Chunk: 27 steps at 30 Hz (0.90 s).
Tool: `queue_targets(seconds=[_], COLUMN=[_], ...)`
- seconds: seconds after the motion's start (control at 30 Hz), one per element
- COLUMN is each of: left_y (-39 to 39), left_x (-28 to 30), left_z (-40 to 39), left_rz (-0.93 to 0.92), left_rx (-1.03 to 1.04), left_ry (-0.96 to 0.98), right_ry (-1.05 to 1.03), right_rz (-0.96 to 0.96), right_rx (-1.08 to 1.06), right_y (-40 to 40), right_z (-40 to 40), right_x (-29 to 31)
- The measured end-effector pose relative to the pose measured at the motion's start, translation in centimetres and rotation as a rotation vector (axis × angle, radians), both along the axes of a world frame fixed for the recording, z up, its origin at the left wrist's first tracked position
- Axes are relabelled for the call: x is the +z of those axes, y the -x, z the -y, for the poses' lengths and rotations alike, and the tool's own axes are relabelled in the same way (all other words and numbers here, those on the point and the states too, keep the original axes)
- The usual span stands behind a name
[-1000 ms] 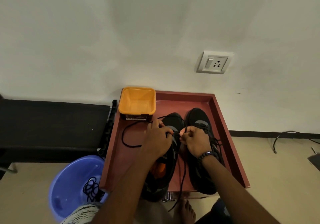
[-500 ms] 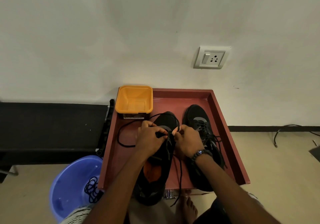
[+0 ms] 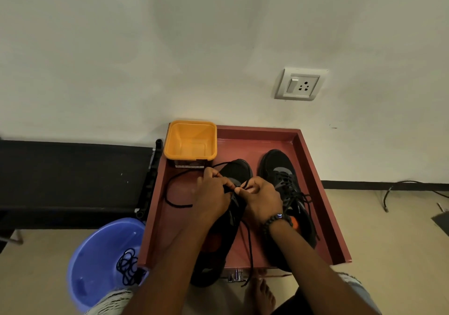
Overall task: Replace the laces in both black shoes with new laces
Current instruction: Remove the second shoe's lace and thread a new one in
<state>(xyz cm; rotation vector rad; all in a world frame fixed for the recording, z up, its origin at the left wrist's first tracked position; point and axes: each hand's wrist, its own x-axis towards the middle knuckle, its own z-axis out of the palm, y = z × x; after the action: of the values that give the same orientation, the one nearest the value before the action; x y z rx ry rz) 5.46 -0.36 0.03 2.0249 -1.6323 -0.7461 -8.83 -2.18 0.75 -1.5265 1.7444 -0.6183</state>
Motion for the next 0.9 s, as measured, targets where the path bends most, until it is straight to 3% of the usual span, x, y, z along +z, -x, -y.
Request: queue_targets(seconds=[0.27, 0.53, 0.73, 0.9], left_y=[0.0, 0.3, 0.5, -0.7], left_x=[0.1, 0.4, 0.5, 1.1], left_z=[-0.3, -0.5, -0.7, -1.2], left_rz=[-0.012, 0.022, 0.091, -0.075], left_rx=[0.002, -0.012, -0.086, -0.041], left_ry=[0.054, 0.009, -0.005, 0.071], right_ry=[-0.012, 0.104, -0.021, -0.046], right_rz=[0.177, 0.034, 0.101, 0.087], right_rx=[-0.015, -0.053, 0.11, 0.161], right_y=[0.9, -0.2, -0.2, 0.0], right_z=[-0.5, -1.0, -0.9, -0.5], right_x=[-0.3, -0.2, 0.7, 1.4])
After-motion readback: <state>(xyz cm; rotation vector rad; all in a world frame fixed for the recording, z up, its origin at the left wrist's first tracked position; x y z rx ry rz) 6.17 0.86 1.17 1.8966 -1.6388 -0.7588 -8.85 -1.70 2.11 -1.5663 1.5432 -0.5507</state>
